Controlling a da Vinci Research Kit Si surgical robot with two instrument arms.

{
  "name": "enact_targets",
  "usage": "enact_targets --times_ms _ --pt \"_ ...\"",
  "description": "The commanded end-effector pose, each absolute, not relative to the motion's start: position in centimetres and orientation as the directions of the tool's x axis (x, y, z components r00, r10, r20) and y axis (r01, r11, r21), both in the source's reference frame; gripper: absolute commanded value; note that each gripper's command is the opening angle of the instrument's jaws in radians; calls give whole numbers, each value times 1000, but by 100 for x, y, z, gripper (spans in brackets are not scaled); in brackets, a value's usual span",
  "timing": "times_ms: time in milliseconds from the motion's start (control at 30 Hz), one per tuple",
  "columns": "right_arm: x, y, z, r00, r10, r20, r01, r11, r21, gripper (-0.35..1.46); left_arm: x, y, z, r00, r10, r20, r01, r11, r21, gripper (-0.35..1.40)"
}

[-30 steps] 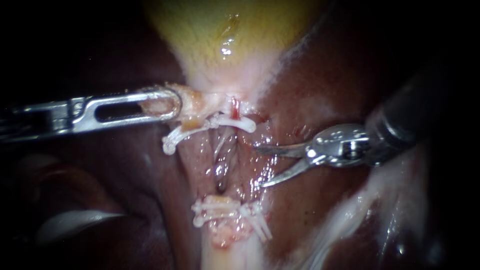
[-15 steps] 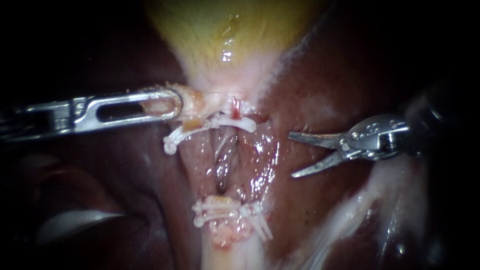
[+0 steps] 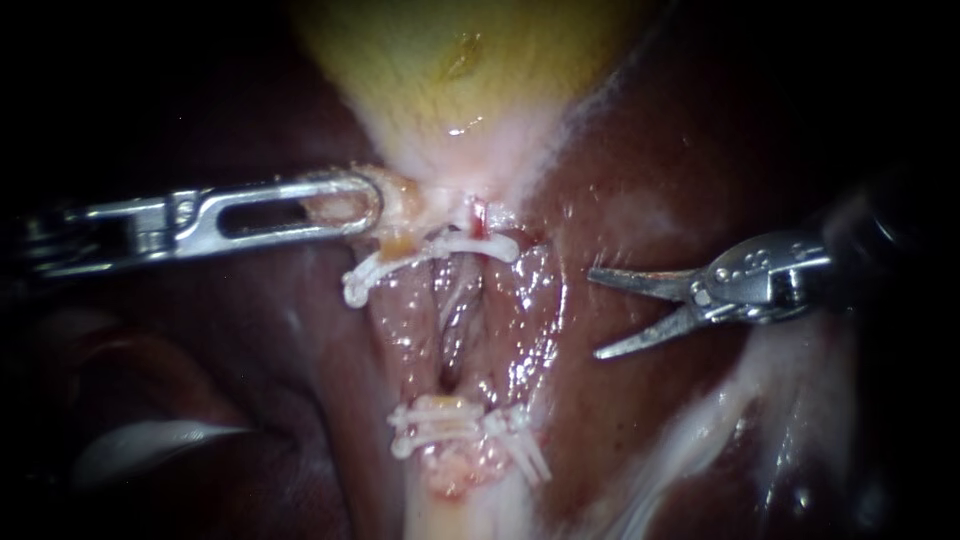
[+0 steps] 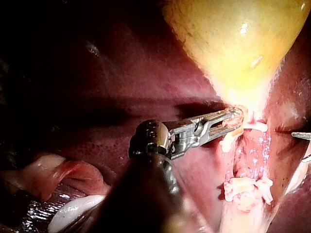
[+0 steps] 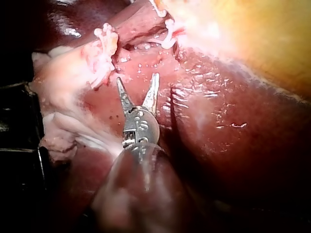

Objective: Go back from the cut right tube

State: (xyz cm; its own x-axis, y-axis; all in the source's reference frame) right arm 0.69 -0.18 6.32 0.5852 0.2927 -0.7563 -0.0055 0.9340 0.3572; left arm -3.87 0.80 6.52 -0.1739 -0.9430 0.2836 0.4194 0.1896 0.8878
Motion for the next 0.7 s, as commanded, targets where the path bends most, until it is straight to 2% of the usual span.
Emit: enact_targets --times_ms 33,333,700 --pt "69 -19 632 585 293 -757 -5 934 358 145 -390 80 657 -167 -942 291 426 197 883 -35" --pt "68 -18 630 584 294 -757 -2 933 360 145 -420 84 690 -156 -947 281 442 188 877 -35" --pt "68 -18 627 586 294 -755 -1 932 362 145 -422 85 690 -153 -948 280 442 187 877 -35"
